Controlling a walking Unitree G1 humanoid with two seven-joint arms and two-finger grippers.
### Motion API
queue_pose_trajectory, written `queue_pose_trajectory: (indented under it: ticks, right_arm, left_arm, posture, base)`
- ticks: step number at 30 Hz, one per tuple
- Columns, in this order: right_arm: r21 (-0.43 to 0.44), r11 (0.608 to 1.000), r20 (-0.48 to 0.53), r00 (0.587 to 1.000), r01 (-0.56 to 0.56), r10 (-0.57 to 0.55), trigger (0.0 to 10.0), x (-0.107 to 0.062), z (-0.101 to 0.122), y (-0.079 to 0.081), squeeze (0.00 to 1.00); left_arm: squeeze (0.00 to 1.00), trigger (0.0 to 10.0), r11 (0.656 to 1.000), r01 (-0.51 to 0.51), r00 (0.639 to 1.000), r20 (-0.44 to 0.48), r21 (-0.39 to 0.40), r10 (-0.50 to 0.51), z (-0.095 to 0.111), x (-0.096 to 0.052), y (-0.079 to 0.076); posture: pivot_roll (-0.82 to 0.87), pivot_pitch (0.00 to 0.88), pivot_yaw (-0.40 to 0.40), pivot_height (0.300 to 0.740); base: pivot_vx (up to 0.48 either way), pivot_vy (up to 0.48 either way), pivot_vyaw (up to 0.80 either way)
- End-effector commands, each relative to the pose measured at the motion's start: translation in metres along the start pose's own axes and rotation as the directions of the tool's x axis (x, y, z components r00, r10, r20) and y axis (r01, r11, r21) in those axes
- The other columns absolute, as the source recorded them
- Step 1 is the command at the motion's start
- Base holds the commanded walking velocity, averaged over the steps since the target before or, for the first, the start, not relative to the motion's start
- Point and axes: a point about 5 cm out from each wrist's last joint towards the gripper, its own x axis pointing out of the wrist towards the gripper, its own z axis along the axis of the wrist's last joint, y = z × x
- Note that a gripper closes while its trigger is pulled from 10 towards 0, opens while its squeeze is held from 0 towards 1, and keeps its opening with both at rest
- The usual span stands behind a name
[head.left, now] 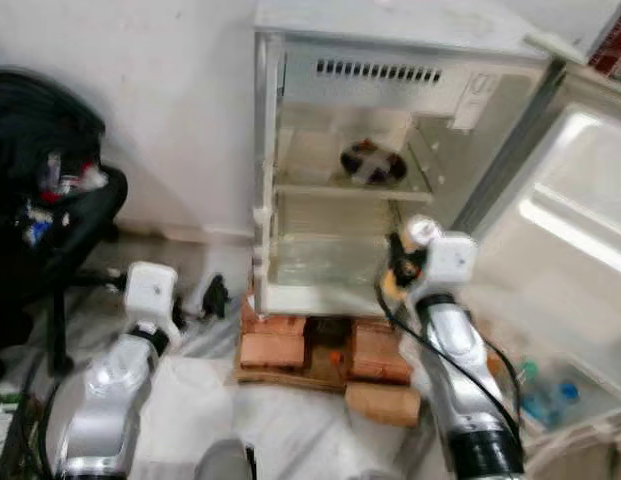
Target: Restocking fridge
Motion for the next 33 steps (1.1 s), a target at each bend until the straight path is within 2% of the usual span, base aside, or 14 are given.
queue_pose_trajectory:
  ticks: [1, 4, 7, 25, 28, 33]
  right_arm:
    - [-0.008, 0.999, 0.006, 0.999, 0.048, -0.048, 10.0, -0.002, 0.002, -0.015, 0.00]
    - [-0.004, 0.999, 0.003, 0.999, 0.054, -0.054, 10.0, -0.002, 0.002, -0.016, 0.00]
    - [0.003, 0.998, -0.001, 0.998, 0.059, -0.059, 10.0, -0.003, 0.001, -0.017, 0.00]
    - [0.017, 0.998, 0.001, 0.998, 0.061, -0.061, 10.0, -0.005, -0.001, -0.021, 0.00]
    - [0.024, 0.998, -0.005, 0.998, 0.066, -0.066, 10.0, -0.005, -0.002, -0.020, 0.00]
    - [0.037, 0.995, 0.000, 0.996, 0.090, -0.090, 10.0, -0.004, -0.002, -0.019, 0.00]
  left_arm:
    - [0.00, 10.0, 0.999, 0.029, 1.000, -0.012, -0.015, -0.029, -0.004, 0.000, -0.007]
    - [0.00, 10.0, 0.999, 0.030, 0.999, -0.010, -0.016, -0.030, -0.004, 0.000, -0.007]
    - [0.00, 10.0, 0.998, 0.035, 0.999, -0.024, -0.051, -0.037, -0.007, 0.000, -0.008]
    - [0.00, 10.0, 0.996, 0.081, 0.996, -0.036, -0.043, -0.083, -0.015, 0.001, -0.012]
    - [0.00, 10.0, 0.996, 0.088, 0.996, -0.031, -0.034, -0.089, -0.015, 0.002, -0.012]
    - [0.00, 10.0, 0.991, 0.129, 0.991, -0.023, -0.034, -0.129, -0.014, 0.004, -0.012]
  posture:
    - [0.04, 0.000, -0.076, 0.740]
    - [0.04, 0.000, -0.077, 0.740]
    - [0.04, 0.000, -0.078, 0.740]
    - [0.03, 0.000, -0.073, 0.740]
    - [0.03, 0.000, -0.068, 0.740]
    - [0.03, 0.000, -0.060, 0.740]
  base:
    - [0.000, 0.000, -0.53]
    - [0.259, 0.000, -0.67]
    - [0.280, 0.000, -0.80]
    - [0.000, 0.432, -0.79]
    - [0.277, 0.394, 0.00]
    - [0.000, 0.000, 0.00]
